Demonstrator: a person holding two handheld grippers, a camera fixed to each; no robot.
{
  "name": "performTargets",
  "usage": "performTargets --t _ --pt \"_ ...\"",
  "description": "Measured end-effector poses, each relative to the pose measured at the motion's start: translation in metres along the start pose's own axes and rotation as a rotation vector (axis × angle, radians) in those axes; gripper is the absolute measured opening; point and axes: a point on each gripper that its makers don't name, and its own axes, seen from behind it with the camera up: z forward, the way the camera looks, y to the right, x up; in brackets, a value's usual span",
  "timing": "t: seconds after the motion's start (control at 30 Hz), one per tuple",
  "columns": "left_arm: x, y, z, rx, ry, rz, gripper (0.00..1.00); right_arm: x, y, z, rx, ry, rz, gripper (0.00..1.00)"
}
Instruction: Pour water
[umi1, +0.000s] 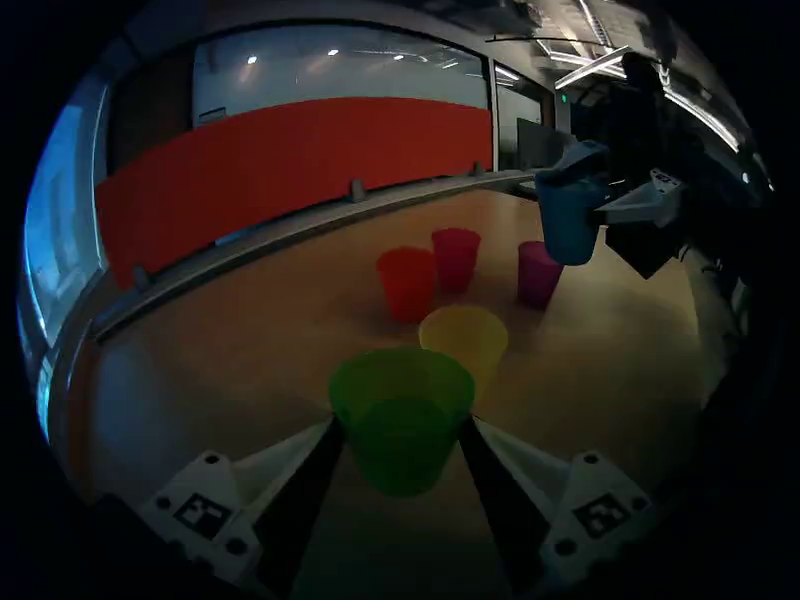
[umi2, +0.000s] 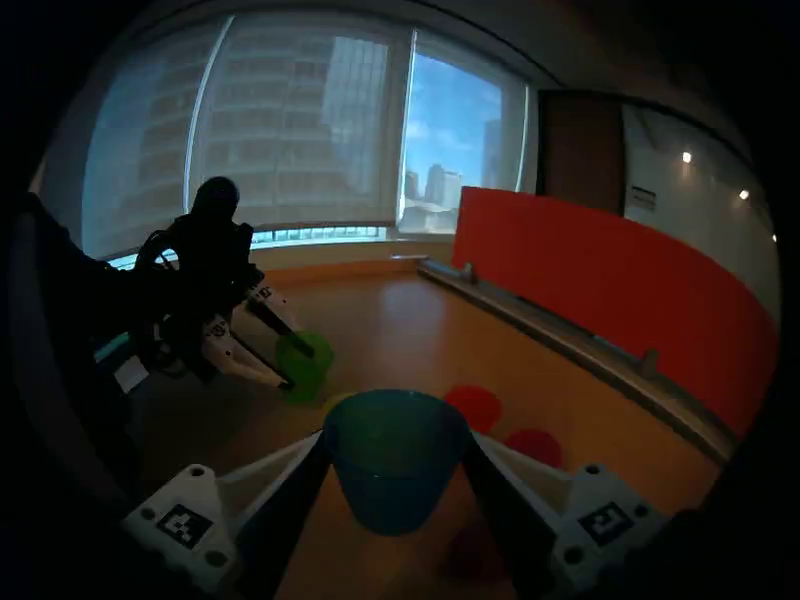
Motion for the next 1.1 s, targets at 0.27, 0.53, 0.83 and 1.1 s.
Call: performTargets --t 0.27,0.53,0.83,1.1 --pt "-0.007 0.004 0.007 -0.023 -0.038 0.016 0.81 -0.009 -0.008 0.008 0.020 -0.024 -0.004 0.92" --pt "-0.014 0.005 0.015 -0.034 -0.057 0.011 0.81 -0.010 -0.009 0.012 0.022 -0.028 -0.004 0.91" --pt "-0.023 0.008 0.020 -0.047 -0.074 0.007 0.81 -0.012 -0.009 0.014 0.023 -0.036 -0.005 0.92" --pt "-0.028 0.008 0.017 -0.051 -0.067 -0.011 0.81 -0.018 -0.009 0.018 0.023 -0.047 0.001 0.92"
